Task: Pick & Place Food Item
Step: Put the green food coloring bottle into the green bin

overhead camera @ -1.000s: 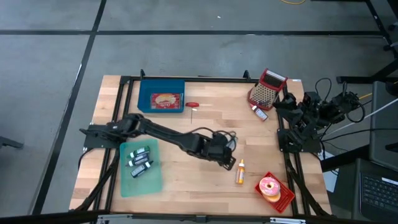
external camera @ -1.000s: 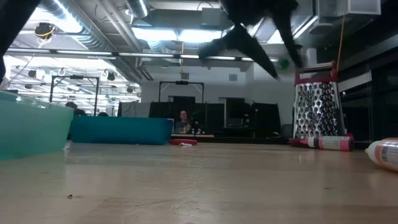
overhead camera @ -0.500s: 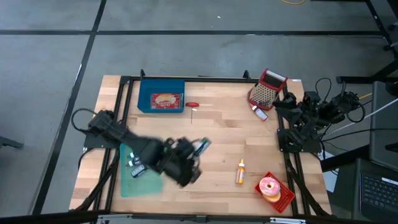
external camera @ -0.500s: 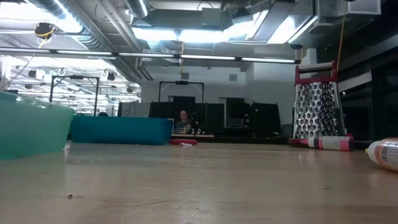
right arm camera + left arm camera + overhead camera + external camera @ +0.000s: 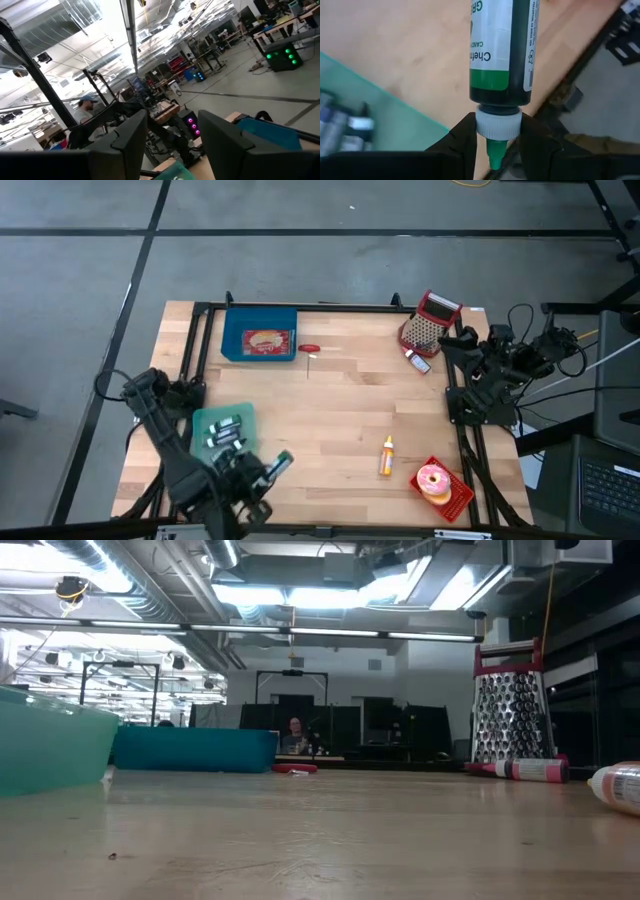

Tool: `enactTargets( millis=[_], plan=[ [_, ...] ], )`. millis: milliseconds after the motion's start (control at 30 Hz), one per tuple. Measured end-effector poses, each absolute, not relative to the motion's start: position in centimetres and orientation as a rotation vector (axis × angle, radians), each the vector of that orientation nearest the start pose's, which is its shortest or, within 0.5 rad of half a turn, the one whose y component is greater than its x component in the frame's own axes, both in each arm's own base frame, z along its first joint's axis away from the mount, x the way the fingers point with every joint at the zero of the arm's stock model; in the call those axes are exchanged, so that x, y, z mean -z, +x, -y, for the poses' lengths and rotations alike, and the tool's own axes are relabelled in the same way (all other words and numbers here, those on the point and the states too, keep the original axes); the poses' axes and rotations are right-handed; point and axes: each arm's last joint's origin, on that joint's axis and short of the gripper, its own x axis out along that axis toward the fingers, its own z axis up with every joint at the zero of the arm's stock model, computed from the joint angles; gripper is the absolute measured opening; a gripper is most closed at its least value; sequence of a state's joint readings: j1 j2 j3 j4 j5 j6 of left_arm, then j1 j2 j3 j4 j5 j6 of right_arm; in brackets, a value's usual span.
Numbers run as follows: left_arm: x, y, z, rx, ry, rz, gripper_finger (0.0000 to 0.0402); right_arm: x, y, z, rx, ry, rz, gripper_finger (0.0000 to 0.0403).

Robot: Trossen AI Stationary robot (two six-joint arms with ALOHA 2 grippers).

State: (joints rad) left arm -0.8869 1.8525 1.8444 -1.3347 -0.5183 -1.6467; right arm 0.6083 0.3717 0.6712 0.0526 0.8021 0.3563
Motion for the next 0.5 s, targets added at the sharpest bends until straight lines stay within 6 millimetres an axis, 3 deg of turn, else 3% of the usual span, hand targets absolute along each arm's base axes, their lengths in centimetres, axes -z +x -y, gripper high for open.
enactTargets(
  millis=[233,500],
  plan=[
    [-29.7,20.5,29.5,-0.527,-0.652,-0.947,0.0108,-35.9,7.2,-2.4,0.152,0.585,0.303,0.0181],
    [-26.1,16.3,30.3,-0.586,-0.687,-1.012,0.0108,-35.9,7.3,-2.5,0.169,0.609,0.301,0.0181]
  ],
)
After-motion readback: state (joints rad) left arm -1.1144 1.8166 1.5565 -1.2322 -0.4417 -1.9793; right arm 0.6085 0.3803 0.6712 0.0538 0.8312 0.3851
